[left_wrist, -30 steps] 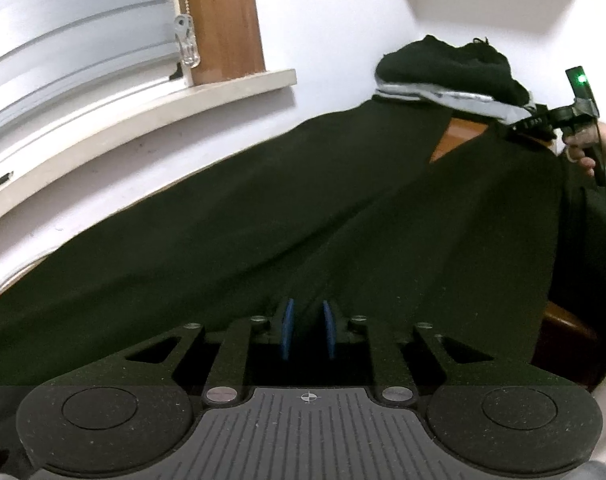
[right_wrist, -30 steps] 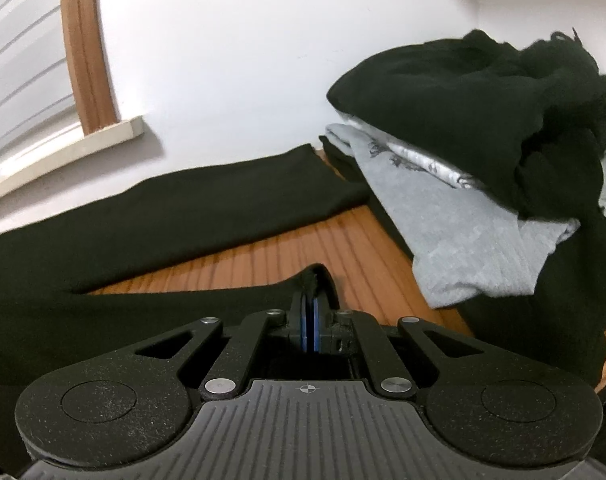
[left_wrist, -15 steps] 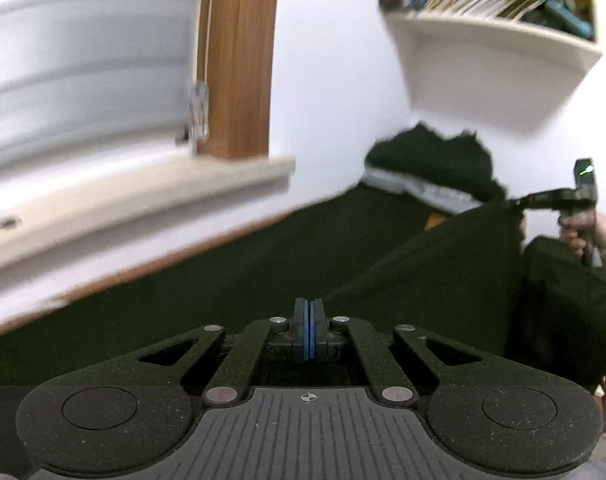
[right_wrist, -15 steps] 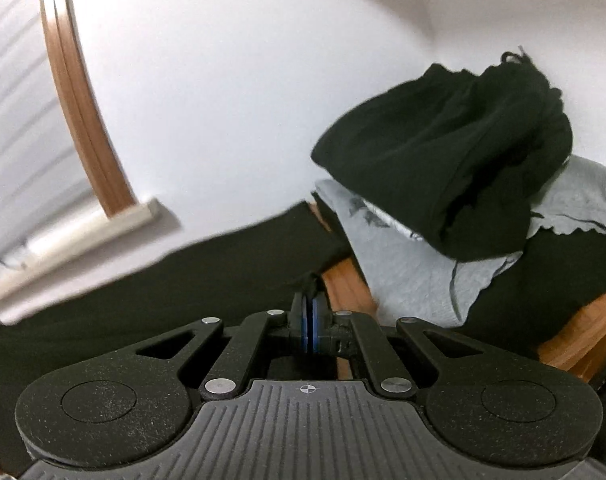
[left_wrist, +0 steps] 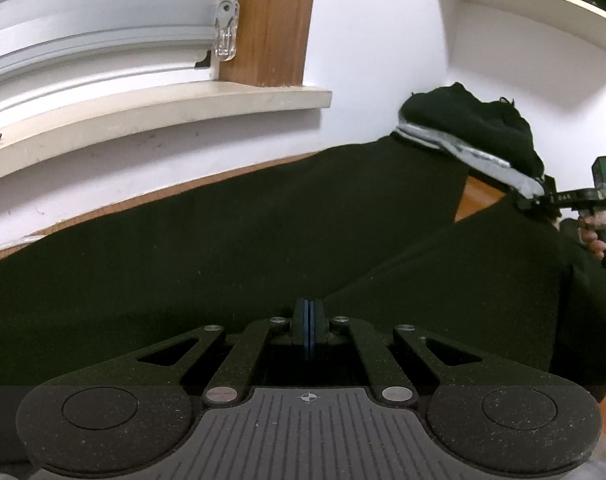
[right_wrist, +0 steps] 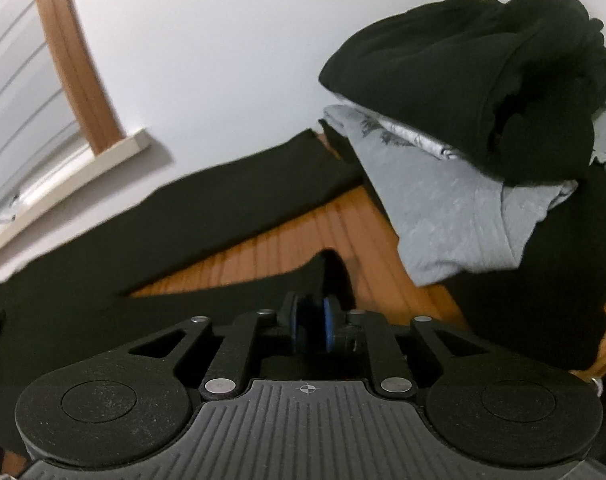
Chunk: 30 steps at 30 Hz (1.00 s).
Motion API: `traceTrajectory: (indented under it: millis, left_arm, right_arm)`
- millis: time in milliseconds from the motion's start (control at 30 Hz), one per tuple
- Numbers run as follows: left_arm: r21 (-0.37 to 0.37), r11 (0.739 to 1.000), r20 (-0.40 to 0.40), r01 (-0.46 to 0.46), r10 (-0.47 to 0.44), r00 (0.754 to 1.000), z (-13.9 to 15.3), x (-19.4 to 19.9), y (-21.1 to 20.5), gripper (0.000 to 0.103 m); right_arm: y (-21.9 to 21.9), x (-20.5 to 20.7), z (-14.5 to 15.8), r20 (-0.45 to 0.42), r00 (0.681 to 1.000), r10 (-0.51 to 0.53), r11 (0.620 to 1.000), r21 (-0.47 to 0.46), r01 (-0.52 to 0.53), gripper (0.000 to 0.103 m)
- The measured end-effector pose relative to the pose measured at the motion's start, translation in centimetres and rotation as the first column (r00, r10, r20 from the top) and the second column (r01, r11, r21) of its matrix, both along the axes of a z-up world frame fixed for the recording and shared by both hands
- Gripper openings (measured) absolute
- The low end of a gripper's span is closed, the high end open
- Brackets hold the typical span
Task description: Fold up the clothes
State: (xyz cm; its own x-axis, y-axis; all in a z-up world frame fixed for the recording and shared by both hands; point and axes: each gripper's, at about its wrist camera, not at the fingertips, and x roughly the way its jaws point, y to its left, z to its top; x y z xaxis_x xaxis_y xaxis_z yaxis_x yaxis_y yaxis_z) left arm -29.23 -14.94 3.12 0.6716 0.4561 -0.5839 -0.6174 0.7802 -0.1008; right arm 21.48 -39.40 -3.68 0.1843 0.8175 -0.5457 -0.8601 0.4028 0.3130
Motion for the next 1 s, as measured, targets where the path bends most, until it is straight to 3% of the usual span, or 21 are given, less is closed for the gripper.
traceTrajectory:
  millis: [100,167,200,267,367,400,500,600,667,800,1000]
  left_arm:
    - [-0.001,1.000,-0.002,-0.002,0.002,1.000,-0.1,0.2,0.1,0.001]
    - [0.002,1.000,-0.002,-0.004,0.004,1.000,-0.1,0.3,0.0,0.001]
    - [0.003,1.000,0.002,-0.004,0.004,1.000,-0.1,0.3,0.0,0.001]
    - [0.000,1.000,0.019,-0.006,0.006,1.000,0.1,0.1,0.0,0.001]
    - [-0.021,1.000,0.058,-0.018,0.019,0.998,0.4,-0.5,0.6,0.001]
    - [-0.024,0.999,0.051,-0.024,0.025,0.998,0.4,-0.4,0.9,0.001]
    - [-0.034,0.999,0.017,-0.029,0.030,0.999,-0.3,0.1,1.5,0.001]
    - [-0.052,0.998,0.024,-0.036,0.037,0.999,-0.7,-0.2,1.8,0.001]
    - [-0.056,0.998,0.028,-0.037,0.039,0.999,-0.9,-0.4,1.9,0.001]
    - [-0.046,0.999,0.043,-0.020,0.022,0.999,-0.5,-0.6,1.2,0.001]
    - [-0.023,0.997,0.084,0.070,-0.068,0.994,1.4,0.9,-0.8,0.001]
  right_arm:
    - [-0.4,-0.5,0.3,0.026,0.999,0.024,1.000,-0.010,-0.024,0.016]
    - [-0.7,-0.9,0.8,0.050,0.998,0.035,0.999,-0.011,-0.035,0.002]
    - [-0.8,-1.1,1.0,0.063,0.997,0.041,0.999,-0.011,-0.040,0.002]
    - [-1.6,-1.1,2.2,0.076,0.997,0.004,0.999,0.053,-0.008,0.002]
    - [-2.4,0.0,3.9,-0.005,0.997,-0.075,0.972,0.222,0.074,0.002]
    - [-1.7,0.2,3.8,-0.019,0.996,-0.092,0.970,0.222,0.094,0.002]
    - [2.3,0.1,2.6,0.039,0.993,-0.111,0.990,0.093,0.107,0.002]
    - [3.8,0.6,1.8,0.011,0.989,-0.145,0.987,0.077,0.143,0.002]
    - [4.6,0.4,1.2,0.042,0.989,-0.144,0.989,0.040,0.142,0.002]
    - [2.5,-0.1,2.5,0.050,0.986,-0.157,0.983,0.109,0.151,0.002]
    - [-2.7,-0.8,6.5,0.131,0.970,-0.203,0.969,0.171,0.180,0.002]
